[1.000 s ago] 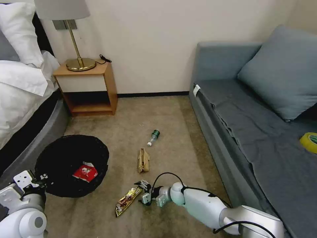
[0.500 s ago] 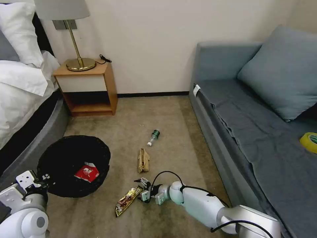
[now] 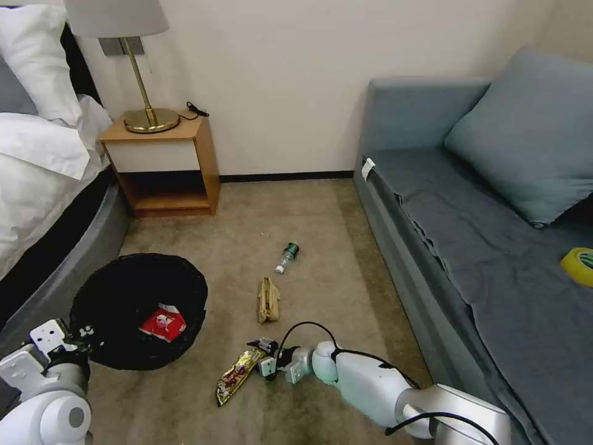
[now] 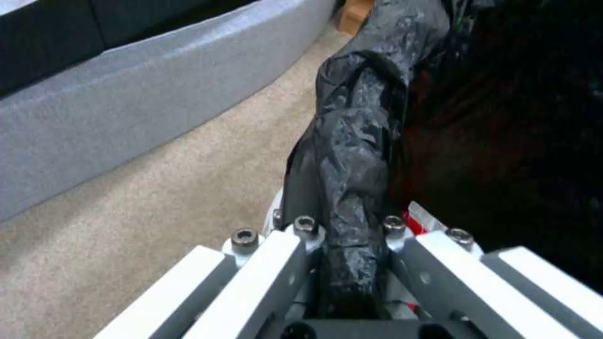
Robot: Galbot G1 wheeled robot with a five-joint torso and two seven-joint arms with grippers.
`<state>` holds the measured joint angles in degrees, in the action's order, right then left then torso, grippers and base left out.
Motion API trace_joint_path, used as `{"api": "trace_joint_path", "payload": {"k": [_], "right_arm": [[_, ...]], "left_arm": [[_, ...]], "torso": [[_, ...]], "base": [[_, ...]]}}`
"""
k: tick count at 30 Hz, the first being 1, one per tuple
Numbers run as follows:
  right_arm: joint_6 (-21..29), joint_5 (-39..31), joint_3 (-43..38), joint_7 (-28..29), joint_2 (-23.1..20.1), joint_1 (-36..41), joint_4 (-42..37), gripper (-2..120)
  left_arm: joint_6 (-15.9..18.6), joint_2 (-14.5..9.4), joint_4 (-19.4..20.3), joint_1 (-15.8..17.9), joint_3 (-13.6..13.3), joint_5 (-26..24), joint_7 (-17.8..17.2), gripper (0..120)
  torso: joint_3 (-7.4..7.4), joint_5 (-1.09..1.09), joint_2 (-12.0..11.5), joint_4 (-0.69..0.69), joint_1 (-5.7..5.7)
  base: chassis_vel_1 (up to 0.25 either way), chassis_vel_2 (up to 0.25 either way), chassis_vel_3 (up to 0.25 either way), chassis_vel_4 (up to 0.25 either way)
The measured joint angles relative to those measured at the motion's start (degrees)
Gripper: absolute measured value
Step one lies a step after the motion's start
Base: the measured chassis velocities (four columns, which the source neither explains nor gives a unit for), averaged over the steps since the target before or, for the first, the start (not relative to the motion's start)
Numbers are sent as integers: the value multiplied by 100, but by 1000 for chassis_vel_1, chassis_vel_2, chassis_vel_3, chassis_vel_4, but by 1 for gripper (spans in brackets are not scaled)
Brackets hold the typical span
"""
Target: Pick up the trash bin, then pick up the garbage on the floor and place it into the trash bin.
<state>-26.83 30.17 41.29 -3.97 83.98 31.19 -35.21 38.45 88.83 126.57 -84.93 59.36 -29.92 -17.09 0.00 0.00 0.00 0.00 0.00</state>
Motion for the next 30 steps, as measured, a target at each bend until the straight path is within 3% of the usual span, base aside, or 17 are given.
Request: {"api": "trace_joint_path", "payload": {"k": [9, 16, 30], "right_arm": [[0, -20, -55, 7, -16, 29, 27, 17], [-6, -27, -57, 8, -20, 33, 28, 0], [-39, -132, -63, 13, -116, 78, -117, 0]], "left_arm": [[-2, 4, -3, 0, -11, 6, 4, 2], [-16, 10, -26, 4, -18, 20, 14, 2], [-40, 53, -85, 22, -72, 79, 40, 2]], "torso": [[0, 0, 0, 0, 0], [0, 0, 0, 0, 0], [0, 0, 0, 0, 0]], "base": [[0, 0, 0, 0], [0, 0, 0, 0], [0, 0, 0, 0]]}}
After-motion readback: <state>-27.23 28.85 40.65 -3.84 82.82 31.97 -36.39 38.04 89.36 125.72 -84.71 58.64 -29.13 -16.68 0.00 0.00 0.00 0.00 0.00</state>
